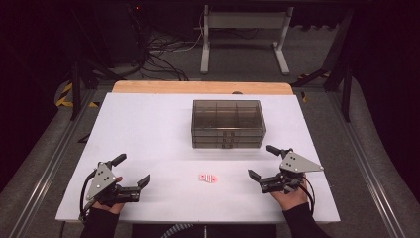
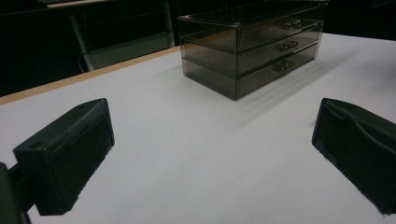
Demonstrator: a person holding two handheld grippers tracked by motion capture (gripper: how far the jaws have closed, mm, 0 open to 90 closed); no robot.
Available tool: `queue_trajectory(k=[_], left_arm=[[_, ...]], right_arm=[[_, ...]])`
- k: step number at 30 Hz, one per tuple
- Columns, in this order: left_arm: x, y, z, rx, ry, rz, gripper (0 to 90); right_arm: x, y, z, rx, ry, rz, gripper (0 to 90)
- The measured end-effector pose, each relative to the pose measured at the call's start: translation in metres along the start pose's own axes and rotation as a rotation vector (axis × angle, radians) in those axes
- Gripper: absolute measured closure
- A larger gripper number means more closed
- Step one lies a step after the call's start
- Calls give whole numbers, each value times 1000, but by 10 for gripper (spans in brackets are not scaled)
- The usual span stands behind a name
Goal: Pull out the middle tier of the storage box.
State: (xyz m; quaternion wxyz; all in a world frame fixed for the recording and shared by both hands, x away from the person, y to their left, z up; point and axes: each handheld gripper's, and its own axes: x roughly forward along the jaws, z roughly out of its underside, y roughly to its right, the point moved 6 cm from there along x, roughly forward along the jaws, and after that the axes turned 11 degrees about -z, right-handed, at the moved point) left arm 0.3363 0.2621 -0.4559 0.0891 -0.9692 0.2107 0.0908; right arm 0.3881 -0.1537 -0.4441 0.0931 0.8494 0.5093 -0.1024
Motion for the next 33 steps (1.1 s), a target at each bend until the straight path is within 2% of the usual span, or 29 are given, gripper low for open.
queue_trajectory(k=[11,14,19,33], left_arm=[[0,1,0,-3,0,5,0],[0,1,0,2,0,7,0],[0,1,0,0,-1,10,0],[1,2,0,-1,-3,12,0]], right_arm=[[15,-3,-5,-11,-25,-16,7],[19,-3,-5,8,-37,-31,12],[25,-2,-3,13,-59,-37,16],[37,2,-8,-5,-46,-43,17]])
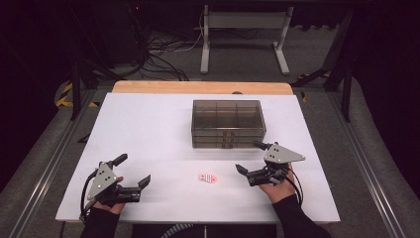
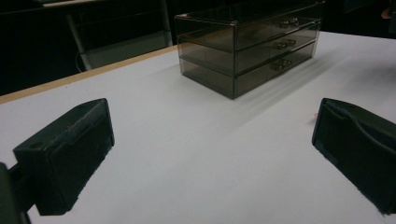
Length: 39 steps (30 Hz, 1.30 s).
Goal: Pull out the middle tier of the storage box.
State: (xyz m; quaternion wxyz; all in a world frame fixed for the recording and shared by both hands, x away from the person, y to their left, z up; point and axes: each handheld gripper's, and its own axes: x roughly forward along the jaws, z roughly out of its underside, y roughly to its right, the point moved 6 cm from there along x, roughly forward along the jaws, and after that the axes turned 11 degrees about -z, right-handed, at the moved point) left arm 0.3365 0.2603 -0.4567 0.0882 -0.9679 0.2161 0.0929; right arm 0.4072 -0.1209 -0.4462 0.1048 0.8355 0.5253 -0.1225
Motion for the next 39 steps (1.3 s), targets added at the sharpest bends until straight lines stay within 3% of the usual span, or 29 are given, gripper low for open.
queue_trajectory(k=[11,24,39], left_arm=[[0,0,0,3,1,-1,0],[0,0,0,3,1,0,0],[1,0,0,7,-1,2,0]], right_arm=[[2,4,0,-26,-51,32,38],[0,-2,-6,-207,-110,104,86],[-1,-9,-13,-383,-152,180,131]])
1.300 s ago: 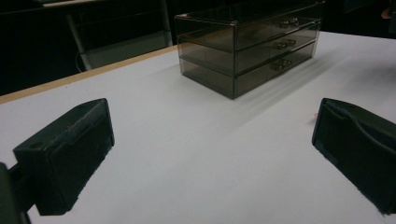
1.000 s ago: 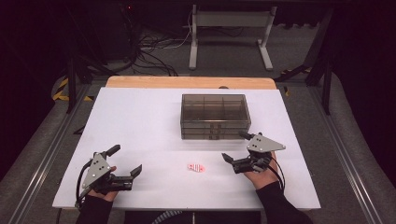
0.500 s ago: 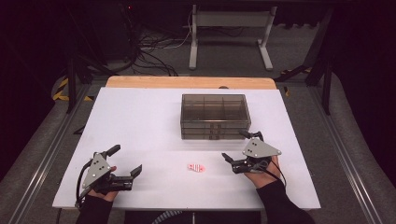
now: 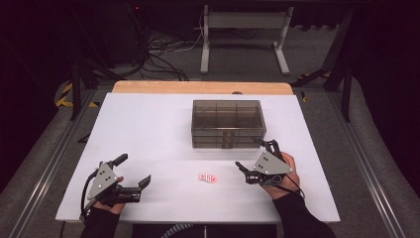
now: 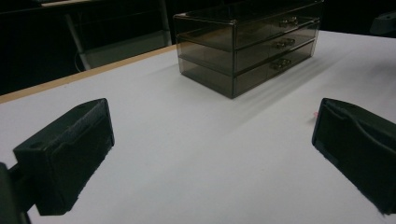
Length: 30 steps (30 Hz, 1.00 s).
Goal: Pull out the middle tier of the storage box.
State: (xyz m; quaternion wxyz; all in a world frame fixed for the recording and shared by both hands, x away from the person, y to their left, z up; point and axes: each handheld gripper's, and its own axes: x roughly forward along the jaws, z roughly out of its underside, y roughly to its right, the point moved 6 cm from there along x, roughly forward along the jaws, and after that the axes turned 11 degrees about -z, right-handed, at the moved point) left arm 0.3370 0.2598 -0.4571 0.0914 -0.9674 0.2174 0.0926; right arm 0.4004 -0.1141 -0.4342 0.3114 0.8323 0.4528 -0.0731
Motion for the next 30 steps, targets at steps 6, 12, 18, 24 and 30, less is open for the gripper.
queue_trajectory(k=[6,12,18,24,30], left_arm=[[0,0,0,-2,0,0,0],[0,0,0,-4,-2,1,0],[0,0,0,-5,-5,1,0],[0,0,1,-3,-10,2,0],[1,0,1,-4,-11,1,0]], right_arm=[[0,-2,-2,-57,-21,32,144],[0,-4,-4,-99,-35,57,168],[2,-7,-6,-163,-60,85,181],[4,-11,-6,-220,-83,104,203],[6,-14,-6,-274,-113,131,222]])
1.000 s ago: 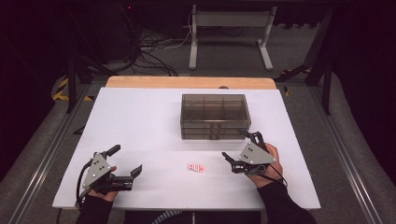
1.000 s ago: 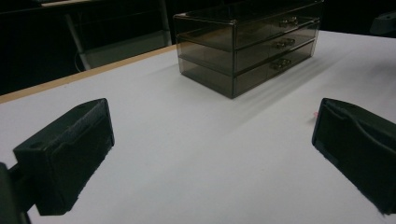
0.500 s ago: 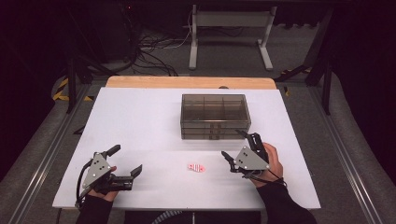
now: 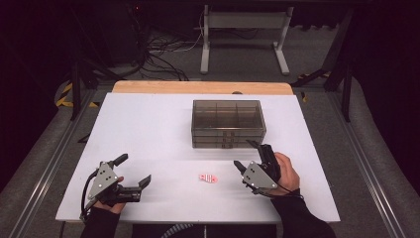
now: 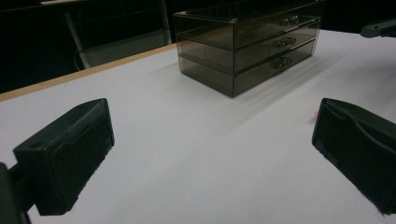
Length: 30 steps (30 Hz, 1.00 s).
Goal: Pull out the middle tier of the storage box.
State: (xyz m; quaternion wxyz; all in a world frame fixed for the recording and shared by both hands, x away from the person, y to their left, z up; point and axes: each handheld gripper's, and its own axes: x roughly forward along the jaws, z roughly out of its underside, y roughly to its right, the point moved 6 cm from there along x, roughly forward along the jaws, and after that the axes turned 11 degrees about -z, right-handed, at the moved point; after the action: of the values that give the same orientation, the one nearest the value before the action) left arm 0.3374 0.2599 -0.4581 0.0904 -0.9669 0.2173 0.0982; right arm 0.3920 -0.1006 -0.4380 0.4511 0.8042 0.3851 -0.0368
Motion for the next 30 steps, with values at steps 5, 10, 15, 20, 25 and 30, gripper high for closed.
queue_trajectory(k=[5,10,15,20,25,30], left_arm=[[0,0,0,-1,6,0,0],[0,-1,0,0,7,0,0],[0,-1,0,2,7,-1,0],[0,-1,0,0,7,-1,0],[0,-1,0,1,6,0,0],[0,-1,0,2,7,-1,0]], right_arm=[[2,-4,0,-52,-24,32,260],[2,-4,0,-88,-38,53,278],[5,-5,0,-136,-61,81,291],[7,-6,0,-177,-82,98,306],[10,-7,1,-218,-103,119,316],[12,-7,1,-254,-117,137,323]])
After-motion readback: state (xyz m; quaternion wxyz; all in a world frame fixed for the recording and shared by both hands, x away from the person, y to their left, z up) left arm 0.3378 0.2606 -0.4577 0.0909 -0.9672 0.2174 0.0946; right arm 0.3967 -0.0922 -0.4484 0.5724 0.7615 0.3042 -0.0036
